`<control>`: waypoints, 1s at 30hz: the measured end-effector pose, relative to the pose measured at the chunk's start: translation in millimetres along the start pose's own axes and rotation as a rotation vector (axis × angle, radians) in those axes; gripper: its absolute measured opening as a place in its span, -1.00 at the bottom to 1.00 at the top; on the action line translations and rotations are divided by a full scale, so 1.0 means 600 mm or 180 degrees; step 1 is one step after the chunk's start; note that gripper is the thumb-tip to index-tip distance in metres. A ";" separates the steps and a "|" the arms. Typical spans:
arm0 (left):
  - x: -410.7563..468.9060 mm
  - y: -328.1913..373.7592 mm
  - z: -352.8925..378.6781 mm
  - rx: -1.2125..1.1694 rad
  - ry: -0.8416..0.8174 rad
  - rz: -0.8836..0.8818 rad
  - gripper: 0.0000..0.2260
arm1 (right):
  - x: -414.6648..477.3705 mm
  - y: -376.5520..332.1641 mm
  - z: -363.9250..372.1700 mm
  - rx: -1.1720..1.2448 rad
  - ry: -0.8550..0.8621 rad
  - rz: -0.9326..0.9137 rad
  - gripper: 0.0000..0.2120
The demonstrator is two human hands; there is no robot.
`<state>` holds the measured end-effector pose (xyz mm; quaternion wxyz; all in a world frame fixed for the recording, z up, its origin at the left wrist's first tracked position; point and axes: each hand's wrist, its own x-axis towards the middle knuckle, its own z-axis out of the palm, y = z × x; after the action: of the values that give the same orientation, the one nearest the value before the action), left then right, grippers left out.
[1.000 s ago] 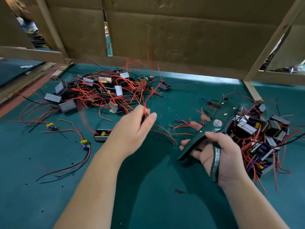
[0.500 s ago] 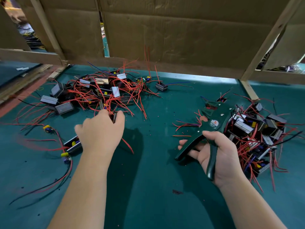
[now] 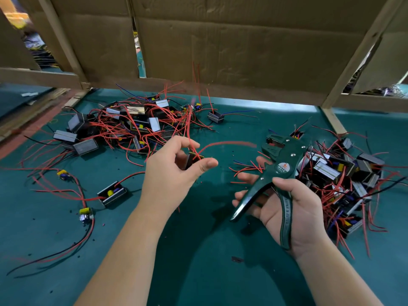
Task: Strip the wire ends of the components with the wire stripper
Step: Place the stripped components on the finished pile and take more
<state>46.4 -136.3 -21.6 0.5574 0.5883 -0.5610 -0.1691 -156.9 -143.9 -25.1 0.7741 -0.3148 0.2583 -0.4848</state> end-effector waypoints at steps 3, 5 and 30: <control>-0.003 0.004 0.002 -0.0215 -0.0259 -0.0271 -0.65 | -0.001 0.000 -0.001 0.0137 -0.0035 0.0049 -0.42; -0.004 0.007 0.005 -0.0287 -0.0323 -0.0610 -0.61 | -0.001 -0.002 -0.002 0.0192 -0.0020 0.0102 -0.45; 0.019 0.021 0.001 -0.3035 0.0216 -0.2520 -0.91 | -0.010 0.006 0.017 0.0222 -0.0149 0.0252 -0.48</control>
<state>43.6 -143.0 -6.5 0.6714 0.4431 -0.1449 -0.5762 -149.6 -134.8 -20.3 0.8089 -0.2884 0.2354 -0.4550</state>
